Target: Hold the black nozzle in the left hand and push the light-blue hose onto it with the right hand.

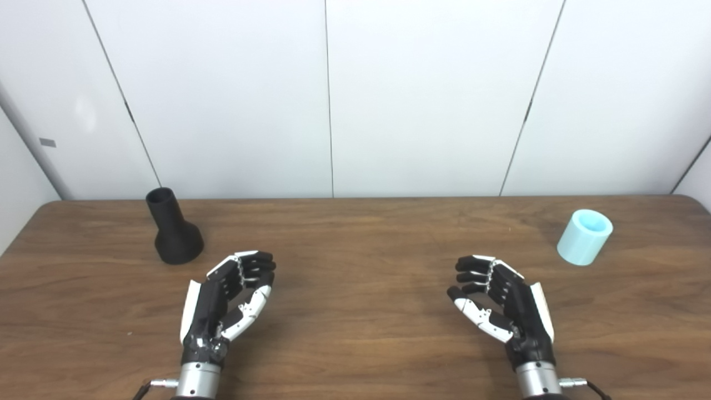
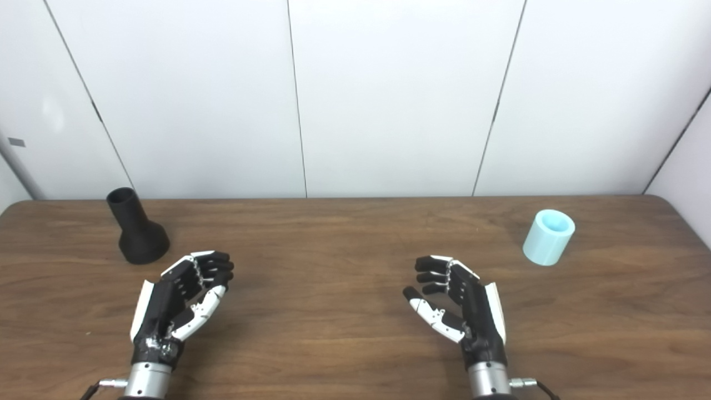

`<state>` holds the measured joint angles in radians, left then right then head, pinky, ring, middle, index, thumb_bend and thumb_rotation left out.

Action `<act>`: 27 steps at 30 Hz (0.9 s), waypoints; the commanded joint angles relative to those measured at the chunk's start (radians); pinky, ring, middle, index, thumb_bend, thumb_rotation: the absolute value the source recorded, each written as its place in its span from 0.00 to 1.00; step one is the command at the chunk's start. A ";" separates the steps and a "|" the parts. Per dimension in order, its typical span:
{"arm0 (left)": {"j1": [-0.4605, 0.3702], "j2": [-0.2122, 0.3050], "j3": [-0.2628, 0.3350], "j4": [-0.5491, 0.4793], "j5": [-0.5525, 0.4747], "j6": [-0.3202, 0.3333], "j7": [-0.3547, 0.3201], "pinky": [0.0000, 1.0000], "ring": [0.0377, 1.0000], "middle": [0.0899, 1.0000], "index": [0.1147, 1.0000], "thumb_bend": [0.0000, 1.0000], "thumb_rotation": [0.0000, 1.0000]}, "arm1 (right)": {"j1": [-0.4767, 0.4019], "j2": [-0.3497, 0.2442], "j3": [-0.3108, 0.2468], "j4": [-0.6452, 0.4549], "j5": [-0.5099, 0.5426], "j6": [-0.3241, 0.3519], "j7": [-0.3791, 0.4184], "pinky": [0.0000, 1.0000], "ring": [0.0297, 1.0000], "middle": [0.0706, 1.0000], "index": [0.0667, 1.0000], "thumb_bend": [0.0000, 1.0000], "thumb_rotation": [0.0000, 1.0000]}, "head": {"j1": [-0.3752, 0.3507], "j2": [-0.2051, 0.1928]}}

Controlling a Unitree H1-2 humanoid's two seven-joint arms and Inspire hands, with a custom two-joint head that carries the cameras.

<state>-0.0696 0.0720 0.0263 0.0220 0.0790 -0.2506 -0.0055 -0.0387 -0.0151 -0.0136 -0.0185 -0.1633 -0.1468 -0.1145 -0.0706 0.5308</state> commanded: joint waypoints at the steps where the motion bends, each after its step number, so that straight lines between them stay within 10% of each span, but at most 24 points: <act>1: 0.033 0.000 -0.006 0.031 0.001 -0.031 0.004 0.53 0.58 0.58 0.57 0.31 0.14 | -0.007 0.001 0.001 -0.019 0.004 -0.017 0.001 0.55 0.61 0.62 0.59 0.29 0.15 | -0.001 0.002; 18: 0.040 -0.002 -0.007 0.007 0.007 -0.006 0.005 0.53 0.58 0.59 0.57 0.31 0.14 | -0.002 0.002 0.000 -0.036 0.015 0.004 0.006 0.54 0.61 0.62 0.59 0.30 0.16 | 0.008 0.004; 27: 0.043 -0.049 -0.037 -0.007 0.048 -0.004 0.025 0.53 0.58 0.59 0.57 0.33 0.19 | 0.007 -0.045 -0.034 -0.054 0.086 0.000 0.045 0.56 0.63 0.63 0.60 0.28 0.04 | 0.200 0.014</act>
<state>-0.0563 0.0500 0.0078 0.0002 0.1219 -0.2478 0.0062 -0.0171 -0.0458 -0.0325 -0.0397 -0.0964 -0.1249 -0.0740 0.1286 0.5446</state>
